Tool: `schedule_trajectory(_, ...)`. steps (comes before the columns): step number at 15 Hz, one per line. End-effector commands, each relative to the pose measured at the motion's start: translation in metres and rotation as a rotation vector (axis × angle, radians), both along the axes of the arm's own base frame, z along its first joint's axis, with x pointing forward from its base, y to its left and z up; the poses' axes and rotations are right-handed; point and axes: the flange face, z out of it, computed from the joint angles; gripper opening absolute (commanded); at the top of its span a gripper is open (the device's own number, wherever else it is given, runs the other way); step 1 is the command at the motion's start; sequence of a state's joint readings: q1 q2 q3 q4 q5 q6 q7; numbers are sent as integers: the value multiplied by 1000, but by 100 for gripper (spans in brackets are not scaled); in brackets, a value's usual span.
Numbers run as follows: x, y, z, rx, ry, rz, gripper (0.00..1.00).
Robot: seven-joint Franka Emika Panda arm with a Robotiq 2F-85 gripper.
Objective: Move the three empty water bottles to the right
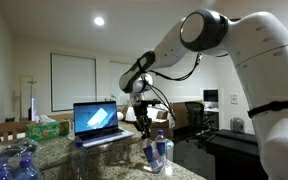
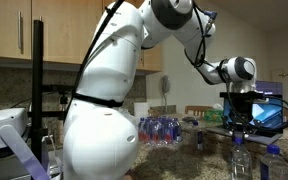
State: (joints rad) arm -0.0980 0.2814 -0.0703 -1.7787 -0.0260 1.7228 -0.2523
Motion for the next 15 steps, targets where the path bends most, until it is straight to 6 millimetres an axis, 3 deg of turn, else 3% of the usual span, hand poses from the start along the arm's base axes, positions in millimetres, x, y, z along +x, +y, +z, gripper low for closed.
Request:
schedule_trajectory(1, 16, 2, -3, 6, -1, 19, 13)
schedule_trajectory(13, 21, 12, -6, -1, -20, 28, 13)
schedule_trajectory(14, 23, 13, -7, -3, -21, 33, 24)
schedule_trajectory(15, 26, 14, -8, -7, -33, 29, 50)
